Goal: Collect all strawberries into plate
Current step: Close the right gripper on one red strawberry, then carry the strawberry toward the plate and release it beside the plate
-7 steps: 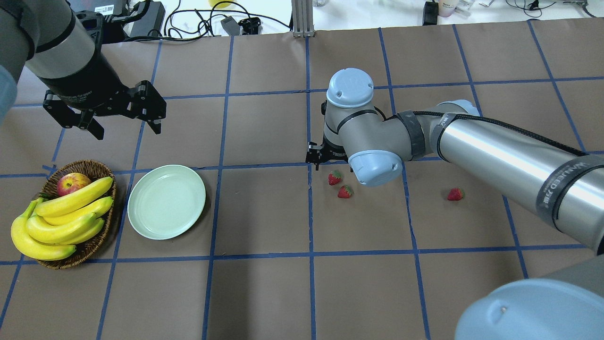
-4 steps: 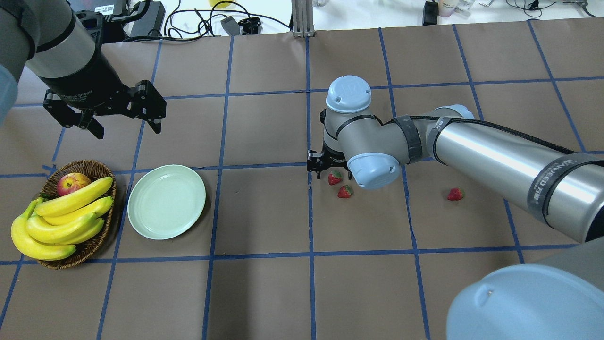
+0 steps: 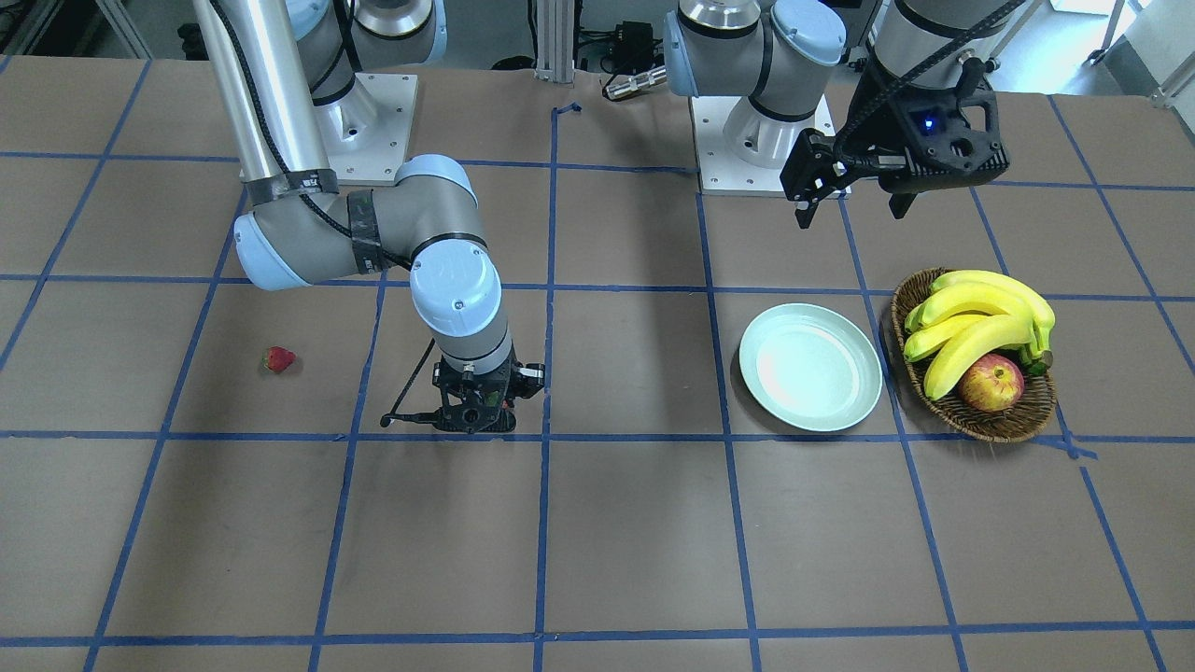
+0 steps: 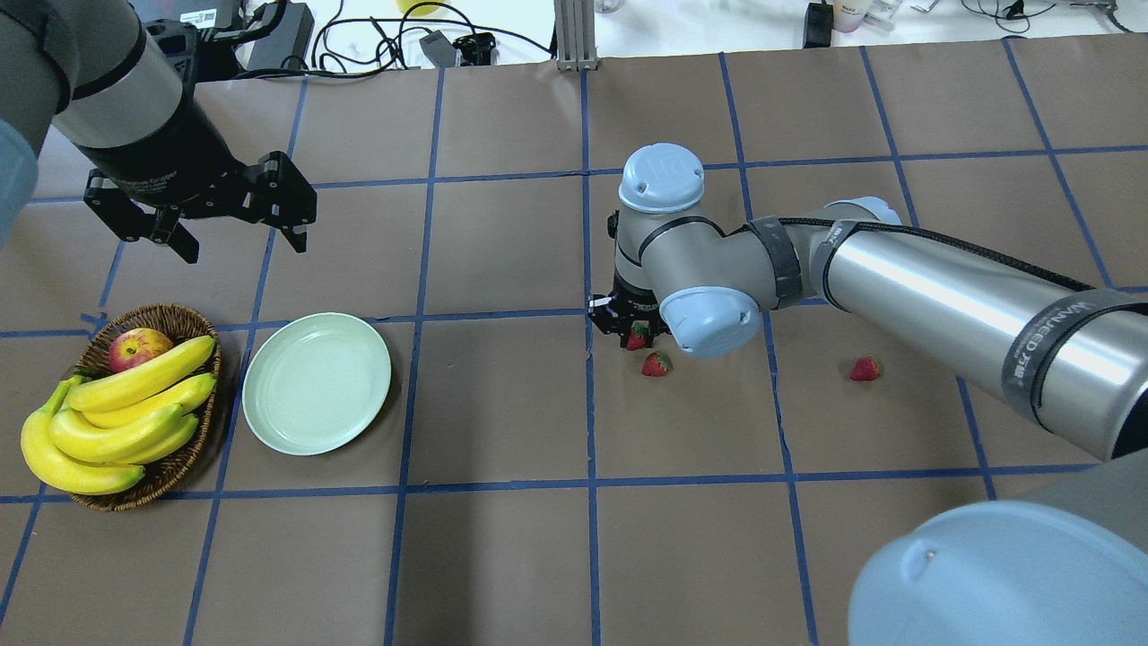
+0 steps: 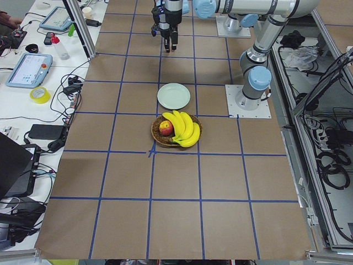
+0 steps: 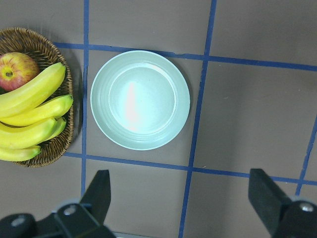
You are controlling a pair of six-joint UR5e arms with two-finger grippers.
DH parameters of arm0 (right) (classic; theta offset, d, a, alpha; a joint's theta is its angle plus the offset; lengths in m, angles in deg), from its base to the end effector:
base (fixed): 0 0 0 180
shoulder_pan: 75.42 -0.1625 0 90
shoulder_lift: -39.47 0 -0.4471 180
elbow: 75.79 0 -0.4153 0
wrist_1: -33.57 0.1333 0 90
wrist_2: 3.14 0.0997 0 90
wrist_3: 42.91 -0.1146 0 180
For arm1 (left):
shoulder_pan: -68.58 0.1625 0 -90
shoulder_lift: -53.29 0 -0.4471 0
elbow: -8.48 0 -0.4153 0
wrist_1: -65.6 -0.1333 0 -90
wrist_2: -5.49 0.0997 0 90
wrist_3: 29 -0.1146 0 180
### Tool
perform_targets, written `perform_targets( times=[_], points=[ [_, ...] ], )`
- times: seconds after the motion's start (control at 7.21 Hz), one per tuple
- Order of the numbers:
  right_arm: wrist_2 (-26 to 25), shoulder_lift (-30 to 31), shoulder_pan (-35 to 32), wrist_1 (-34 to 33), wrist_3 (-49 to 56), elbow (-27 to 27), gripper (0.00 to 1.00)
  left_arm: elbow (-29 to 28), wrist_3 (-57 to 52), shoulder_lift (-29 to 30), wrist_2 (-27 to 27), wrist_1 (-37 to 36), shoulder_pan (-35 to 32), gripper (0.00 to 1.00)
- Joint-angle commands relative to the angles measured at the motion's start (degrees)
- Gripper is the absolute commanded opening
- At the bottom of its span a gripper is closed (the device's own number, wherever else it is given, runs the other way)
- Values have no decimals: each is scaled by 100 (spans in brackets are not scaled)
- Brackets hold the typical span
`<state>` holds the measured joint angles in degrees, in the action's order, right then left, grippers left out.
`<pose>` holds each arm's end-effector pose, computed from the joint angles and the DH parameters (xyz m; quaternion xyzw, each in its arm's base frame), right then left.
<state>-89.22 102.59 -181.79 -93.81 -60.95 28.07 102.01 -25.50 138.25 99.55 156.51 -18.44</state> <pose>0.3072 -0.5451 0.1703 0.0156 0.9989 0.0381 0.0240 -0.1002 -0.4826 0.5056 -0.0567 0.9978 -0.0054 0.0354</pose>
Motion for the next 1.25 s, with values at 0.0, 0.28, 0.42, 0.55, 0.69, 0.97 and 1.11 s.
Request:
perform_targets(
  times=[0.0, 0.28, 0.42, 0.55, 0.69, 0.97, 1.11],
  points=[
    [91, 42, -41, 47, -49, -198, 28, -2, -7, 3, -11, -3, 0, 100],
    [994, -37, -487, 21, -1248, -585, 29, -2, -7, 3, -11, -3, 0, 100],
    [997, -150, -803, -14, -1741, -630, 30, 6, -24, 3, 6, 5, 9, 100],
    [997, -282, -1067, -75, -2242, -735, 31, 7, -24, 3, 7, -3, 18, 100],
    [971, -379, -1174, -67, -2343, -753, 38, 7, -24, 3, 7, 5, 18, 100],
    [988, -345, -1175, -6, -2335, -727, 84, 7, -24, 3, 7, 14, 18, 100],
    [901, -327, -1175, -6, -2309, -709, 100, 7, -24, 3, 15, 23, 26, 100]
  ],
)
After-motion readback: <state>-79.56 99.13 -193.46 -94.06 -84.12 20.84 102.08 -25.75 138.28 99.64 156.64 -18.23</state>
